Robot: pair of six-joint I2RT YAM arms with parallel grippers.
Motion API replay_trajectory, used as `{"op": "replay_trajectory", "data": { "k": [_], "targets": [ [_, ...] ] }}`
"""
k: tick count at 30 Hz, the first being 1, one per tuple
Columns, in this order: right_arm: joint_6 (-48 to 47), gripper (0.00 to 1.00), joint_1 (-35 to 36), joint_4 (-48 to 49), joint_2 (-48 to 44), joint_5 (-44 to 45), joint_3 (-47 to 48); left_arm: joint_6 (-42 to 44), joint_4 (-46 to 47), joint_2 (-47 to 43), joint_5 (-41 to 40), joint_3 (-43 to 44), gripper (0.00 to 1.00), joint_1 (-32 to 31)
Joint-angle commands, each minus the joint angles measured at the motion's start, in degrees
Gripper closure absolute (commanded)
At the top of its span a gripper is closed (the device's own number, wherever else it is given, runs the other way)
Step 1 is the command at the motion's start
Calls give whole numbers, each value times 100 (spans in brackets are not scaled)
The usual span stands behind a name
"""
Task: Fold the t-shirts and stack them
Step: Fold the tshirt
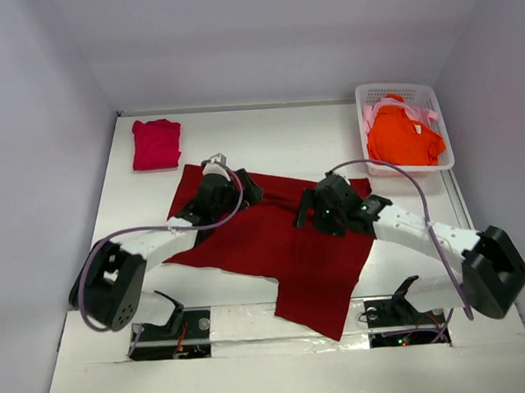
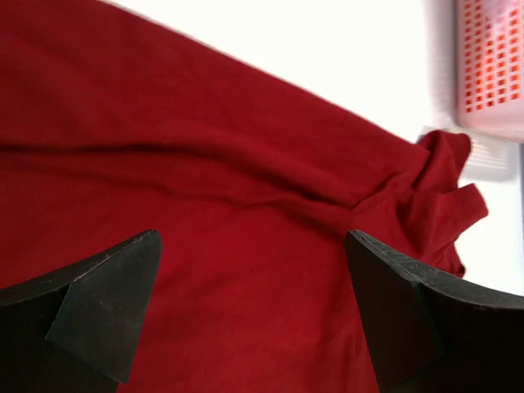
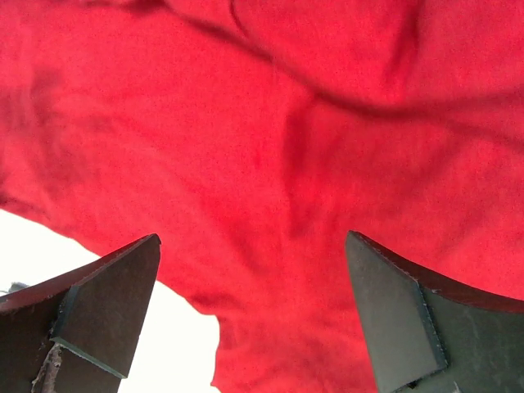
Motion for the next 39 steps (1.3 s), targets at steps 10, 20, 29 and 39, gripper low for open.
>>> {"op": "replay_trajectory", "data": {
  "k": [10,20,29,39],
  "targets": [
    [1051,9,440,-1437,-2613,158,-839,36,-1922,-1845,-946,-675,5,-77],
    [1508,10,1327,-1771,-2449,149,-893,-114,-2713,-2294,-1165,-878,1,-130],
    [1772,8,2074,-2131,-1658,404,-453,-491,-3662,-3154,-1437,-686,1,-130],
    [2334,8,2461,-2448,-2202,254,-769,-1686,-4752,-3533,-1534,-561,1,-253]
  ]
}}
